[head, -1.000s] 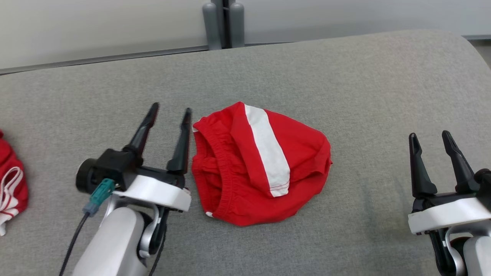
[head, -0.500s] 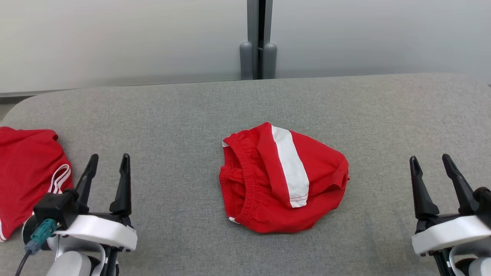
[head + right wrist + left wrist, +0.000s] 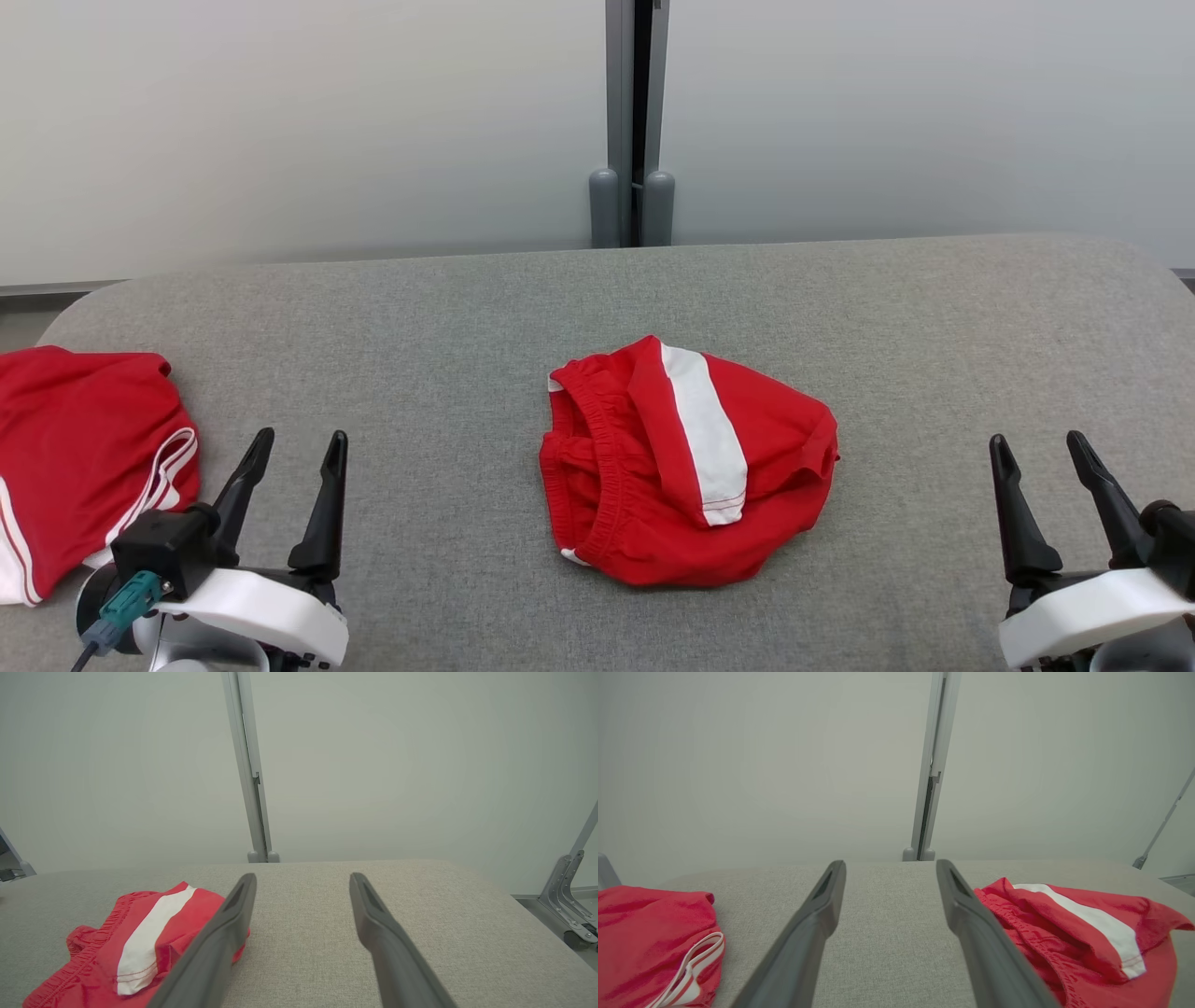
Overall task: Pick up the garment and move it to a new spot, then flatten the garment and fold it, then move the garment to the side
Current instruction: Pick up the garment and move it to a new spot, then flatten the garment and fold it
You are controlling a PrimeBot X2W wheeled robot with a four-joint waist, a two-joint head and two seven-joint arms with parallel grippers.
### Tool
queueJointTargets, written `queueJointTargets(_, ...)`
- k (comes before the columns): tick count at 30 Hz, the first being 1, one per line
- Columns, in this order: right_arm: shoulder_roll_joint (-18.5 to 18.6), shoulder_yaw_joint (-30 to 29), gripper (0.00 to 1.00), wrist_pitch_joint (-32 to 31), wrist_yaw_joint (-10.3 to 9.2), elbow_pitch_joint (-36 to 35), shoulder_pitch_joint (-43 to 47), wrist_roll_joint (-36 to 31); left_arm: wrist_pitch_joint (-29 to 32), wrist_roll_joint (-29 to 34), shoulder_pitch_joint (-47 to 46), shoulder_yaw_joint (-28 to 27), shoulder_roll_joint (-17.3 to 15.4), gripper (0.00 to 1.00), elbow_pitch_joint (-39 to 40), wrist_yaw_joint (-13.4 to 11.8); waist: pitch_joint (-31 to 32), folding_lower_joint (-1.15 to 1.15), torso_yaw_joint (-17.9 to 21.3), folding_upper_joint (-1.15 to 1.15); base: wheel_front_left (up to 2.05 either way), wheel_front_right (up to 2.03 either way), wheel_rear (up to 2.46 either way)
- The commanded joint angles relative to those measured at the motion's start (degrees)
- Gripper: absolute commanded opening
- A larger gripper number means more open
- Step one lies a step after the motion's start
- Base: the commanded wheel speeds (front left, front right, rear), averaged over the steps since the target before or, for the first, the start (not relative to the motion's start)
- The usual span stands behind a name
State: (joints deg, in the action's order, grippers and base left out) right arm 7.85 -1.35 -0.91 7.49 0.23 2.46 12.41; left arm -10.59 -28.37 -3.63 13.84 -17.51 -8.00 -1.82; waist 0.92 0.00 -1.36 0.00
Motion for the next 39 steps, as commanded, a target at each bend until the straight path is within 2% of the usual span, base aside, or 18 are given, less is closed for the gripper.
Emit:
queueJointTargets(1,-0.14,-0.22,1.00,-0.39,0.00,-0.62,0.68,-0.40,0.30,-0.25,0.77,0.02,-0.57,1.00,-0.05,0.19,0.00,0.00,0.06,0.00,0.00,0.00,0.00)
queueJointTargets(19,-0.16,0.26,1.00,-1.29,0.00,-1.61,0.77,-0.55,0.77,-0.35,-1.52,1.10,-0.48,1.00,0.11,-0.27,-0.79,0.00,-1.39,0.00,0.00,0.00,0.00)
queueJointTargets(23,0.05,3.83,1.00,-2.22,0.00,-1.42,-0.07,-0.09,0.54,0.32,-2.72,1.58,-0.29,1.00,0.88,-0.68,-1.90,0.00,-2.94,0.00,0.00,0.00,0.00)
queueJointTargets(31,0.64,16.02,1.00,-4.09,-0.01,2.41,-3.73,1.79,-0.20,1.97,-7.28,3.83,1.67,1.00,2.63,-0.51,-6.83,0.00,-7.82,0.00,0.00,0.00,0.00)
queueJointTargets(39,0.69,16.38,1.00,-4.59,0.00,10.53,-7.28,1.39,-2.01,3.46,-11.27,5.67,3.76,1.00,3.23,-0.20,-11.63,0.00,-11.22,0.00,0.00,0.00,0.00)
